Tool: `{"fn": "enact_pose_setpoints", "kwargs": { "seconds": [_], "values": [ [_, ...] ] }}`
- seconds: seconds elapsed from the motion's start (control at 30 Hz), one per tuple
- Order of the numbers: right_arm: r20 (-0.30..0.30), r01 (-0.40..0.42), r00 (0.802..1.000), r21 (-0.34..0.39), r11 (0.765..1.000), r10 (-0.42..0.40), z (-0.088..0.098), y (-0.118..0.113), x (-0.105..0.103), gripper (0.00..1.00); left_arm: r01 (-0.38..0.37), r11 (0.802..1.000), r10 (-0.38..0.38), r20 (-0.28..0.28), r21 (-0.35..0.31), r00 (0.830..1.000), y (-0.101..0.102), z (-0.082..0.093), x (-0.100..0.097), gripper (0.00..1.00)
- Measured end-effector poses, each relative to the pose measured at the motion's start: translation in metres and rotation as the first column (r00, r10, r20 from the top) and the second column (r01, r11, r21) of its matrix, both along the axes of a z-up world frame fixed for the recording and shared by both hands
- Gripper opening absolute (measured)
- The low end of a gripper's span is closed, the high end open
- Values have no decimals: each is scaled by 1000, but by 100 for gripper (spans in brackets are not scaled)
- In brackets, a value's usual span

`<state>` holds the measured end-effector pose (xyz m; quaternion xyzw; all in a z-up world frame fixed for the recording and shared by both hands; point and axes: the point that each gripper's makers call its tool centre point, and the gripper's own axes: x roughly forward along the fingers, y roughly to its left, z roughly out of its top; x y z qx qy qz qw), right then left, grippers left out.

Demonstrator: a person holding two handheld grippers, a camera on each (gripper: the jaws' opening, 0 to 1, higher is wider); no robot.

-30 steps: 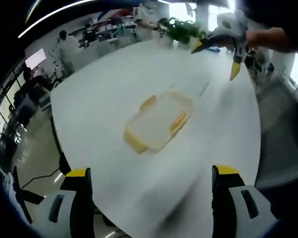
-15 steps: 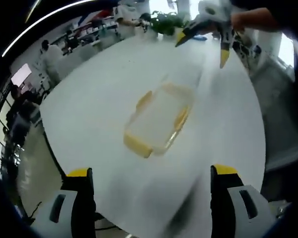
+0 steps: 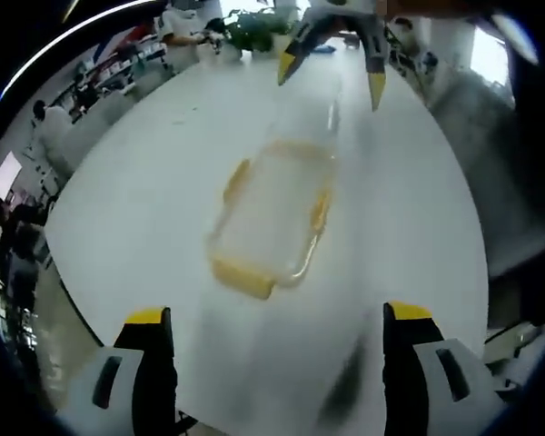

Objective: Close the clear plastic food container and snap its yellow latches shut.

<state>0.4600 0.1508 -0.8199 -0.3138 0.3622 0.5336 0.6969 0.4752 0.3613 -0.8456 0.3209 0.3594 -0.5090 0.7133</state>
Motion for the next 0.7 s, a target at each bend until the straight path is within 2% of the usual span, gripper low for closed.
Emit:
{"fn": "enact_pose_setpoints", "kwargs": {
  "seconds": [0.03, 0.1, 0.13, 0.2, 0.3, 0.33, 0.4, 0.47, 0.5, 0.57, 0.7],
  "values": [
    [1, -6, 1000, -10, 1000, 6, -2, 0, 1, 80, 4, 1000, -4, -3, -1, 1000, 0, 0, 1, 94],
    [11, -24, 1000, -39, 999, 24, -5, 0, 5, 69, 8, 1000, -8, -6, 3, 1000, 0, -2, 4, 94],
    [8, -13, 1000, -48, 999, 13, -6, 1, 9, 67, 12, 1000, -12, -8, 5, 1000, 0, -3, 5, 94],
    [-14, 9, 1000, -48, 999, -10, -6, 3, 10, 68, 13, 1000, -13, -8, 2, 1000, 0, -3, 10, 94],
    [-25, -22, 999, -36, 999, 22, -8, 11, 10, 73, 34, 999, -34, -21, -1, 999, -2, -5, 12, 93],
    [-23, -44, 999, -46, 998, 43, -10, 12, 10, 72, 43, 999, -43, -24, 4, 999, -2, -6, 12, 93],
    [9, -67, 998, -74, 995, 68, -16, 10, 15, 62, 64, 998, -64, -34, 15, 997, -1, -9, 14, 90],
    [16, -72, 997, -72, 995, 74, -21, 13, 17, 52, 77, 997, -77, -36, 13, 996, -3, -10, 18, 89],
    [14, -43, 999, -83, 996, 45, -24, 10, 21, 55, 81, 997, -80, -38, 10, 996, -4, -11, 20, 90],
    [10, -47, 999, -81, 996, 48, -26, 12, 22, 64, 95, 995, -94, -47, 8, 994, -6, -13, 23, 89],
    [32, -110, 993, -50, 993, 111, -21, 20, 23, 60, 133, 991, -132, -59, 8, 989, -11, -15, 26, 87]
  ]
}}
